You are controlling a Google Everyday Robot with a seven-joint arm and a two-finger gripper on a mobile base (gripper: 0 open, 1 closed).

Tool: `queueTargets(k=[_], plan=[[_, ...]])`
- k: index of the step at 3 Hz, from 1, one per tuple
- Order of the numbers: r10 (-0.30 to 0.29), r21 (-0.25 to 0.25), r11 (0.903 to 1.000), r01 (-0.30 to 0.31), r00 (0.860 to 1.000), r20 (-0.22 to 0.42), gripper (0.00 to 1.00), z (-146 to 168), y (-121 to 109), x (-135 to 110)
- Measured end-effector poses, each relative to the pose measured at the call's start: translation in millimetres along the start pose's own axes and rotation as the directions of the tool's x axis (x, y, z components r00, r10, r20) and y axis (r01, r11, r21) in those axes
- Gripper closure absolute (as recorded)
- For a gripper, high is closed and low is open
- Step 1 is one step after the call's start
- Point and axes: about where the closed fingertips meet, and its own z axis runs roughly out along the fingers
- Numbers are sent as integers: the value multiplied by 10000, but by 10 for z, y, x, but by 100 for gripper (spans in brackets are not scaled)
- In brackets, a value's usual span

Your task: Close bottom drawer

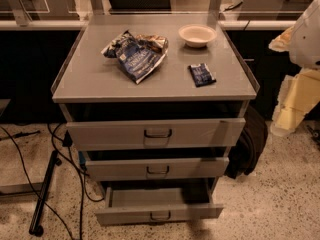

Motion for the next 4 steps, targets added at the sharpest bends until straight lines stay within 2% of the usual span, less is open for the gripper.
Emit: queueTargets(k=[1,2,3,4], plan=[[0,0,10000,0,10000,0,0,0,0,0],[0,1,10000,0,10000,0,16,0,0,0],[5,164,9999,-6,10000,58,40,83,34,32],[304,130,9994,-316,9961,824,78,539,280,87]])
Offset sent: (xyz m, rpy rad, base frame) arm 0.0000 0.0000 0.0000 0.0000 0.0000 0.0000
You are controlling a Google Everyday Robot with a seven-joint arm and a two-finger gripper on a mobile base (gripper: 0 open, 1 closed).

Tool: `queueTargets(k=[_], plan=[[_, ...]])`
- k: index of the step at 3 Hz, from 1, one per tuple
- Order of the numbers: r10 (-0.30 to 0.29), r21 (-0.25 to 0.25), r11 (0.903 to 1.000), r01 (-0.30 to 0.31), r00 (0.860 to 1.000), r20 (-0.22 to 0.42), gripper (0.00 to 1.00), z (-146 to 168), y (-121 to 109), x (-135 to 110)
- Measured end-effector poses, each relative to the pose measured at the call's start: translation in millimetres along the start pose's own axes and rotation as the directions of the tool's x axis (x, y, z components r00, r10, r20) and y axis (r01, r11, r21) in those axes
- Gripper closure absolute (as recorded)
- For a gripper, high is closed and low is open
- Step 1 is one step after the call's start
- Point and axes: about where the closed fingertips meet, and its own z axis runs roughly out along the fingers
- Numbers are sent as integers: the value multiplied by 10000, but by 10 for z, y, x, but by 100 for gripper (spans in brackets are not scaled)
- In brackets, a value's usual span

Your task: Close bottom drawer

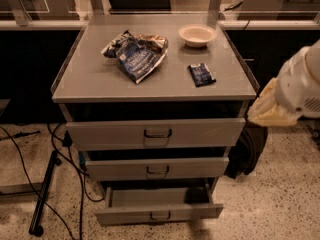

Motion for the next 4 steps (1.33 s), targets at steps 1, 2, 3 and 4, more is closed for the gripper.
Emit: queueTargets(k=[1,2,3,4], plan=[[318,-158,9994,-309,9977,599,99,410,194,79],[802,-679,9951,-715,9875,1359,100,1098,602,244],[784,-673,9953,-698,9877,1350,100,1091,598,241],[904,-878,9929,-796,9879,1261,100,1397,787,448]])
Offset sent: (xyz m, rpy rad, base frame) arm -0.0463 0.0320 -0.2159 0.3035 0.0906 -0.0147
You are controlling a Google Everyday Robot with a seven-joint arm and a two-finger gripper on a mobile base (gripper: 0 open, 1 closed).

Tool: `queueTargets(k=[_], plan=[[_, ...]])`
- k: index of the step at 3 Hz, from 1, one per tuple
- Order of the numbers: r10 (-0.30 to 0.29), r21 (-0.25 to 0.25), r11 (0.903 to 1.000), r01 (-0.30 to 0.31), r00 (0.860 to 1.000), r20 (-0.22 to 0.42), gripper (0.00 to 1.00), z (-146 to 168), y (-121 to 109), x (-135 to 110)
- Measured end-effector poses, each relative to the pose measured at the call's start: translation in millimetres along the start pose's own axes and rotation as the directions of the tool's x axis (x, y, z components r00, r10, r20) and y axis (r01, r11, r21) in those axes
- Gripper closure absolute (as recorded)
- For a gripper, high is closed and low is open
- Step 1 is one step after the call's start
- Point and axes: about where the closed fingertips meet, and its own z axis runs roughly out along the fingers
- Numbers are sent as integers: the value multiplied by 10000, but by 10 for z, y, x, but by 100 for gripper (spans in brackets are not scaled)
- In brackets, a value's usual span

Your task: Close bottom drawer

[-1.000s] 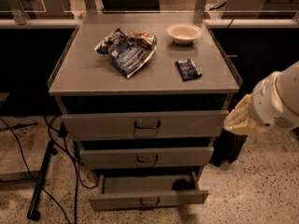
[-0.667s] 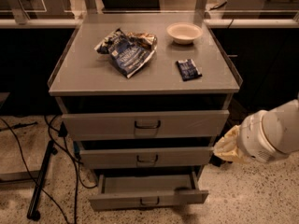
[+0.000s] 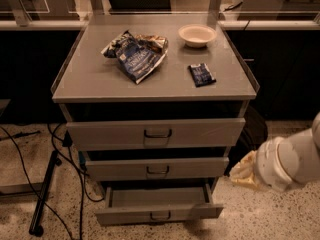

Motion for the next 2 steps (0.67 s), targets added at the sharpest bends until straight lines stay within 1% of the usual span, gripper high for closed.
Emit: queueTargets(k=[1,2], plan=[[344,-359,9988,-333,9990,301,100,594,303,458],[654,-964,9939,-542,9909,1174,100,1424,652,871]])
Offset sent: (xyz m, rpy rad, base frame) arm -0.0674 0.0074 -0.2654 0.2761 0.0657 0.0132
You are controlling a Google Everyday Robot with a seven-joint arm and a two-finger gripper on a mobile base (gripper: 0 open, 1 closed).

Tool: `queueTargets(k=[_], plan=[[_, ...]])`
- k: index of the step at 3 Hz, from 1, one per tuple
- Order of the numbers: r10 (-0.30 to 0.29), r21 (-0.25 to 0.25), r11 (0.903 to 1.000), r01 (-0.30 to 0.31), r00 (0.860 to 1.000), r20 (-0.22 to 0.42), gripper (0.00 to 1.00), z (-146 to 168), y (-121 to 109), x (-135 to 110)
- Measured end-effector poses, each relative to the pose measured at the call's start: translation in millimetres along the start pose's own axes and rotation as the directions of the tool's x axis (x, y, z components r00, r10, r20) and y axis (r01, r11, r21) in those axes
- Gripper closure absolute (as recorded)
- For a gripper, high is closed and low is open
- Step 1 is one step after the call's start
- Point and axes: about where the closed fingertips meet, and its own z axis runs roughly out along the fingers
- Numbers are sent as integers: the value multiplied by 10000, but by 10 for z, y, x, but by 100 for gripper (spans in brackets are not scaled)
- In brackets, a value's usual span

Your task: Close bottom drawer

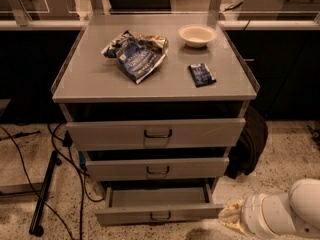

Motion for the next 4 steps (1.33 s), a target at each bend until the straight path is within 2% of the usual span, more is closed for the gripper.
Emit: queueTargets(k=[1,2,3,4], plan=[[12,-7,10000,-12,10000,-4,100,-3,3,-2],[-89,196,9998,95,9995,-298,100,67,-44,133],[-243,389,9989,259,9988,-415,100,346,-30,385],[-300,847,9959,313,9994,-171,100,841,-129,672]])
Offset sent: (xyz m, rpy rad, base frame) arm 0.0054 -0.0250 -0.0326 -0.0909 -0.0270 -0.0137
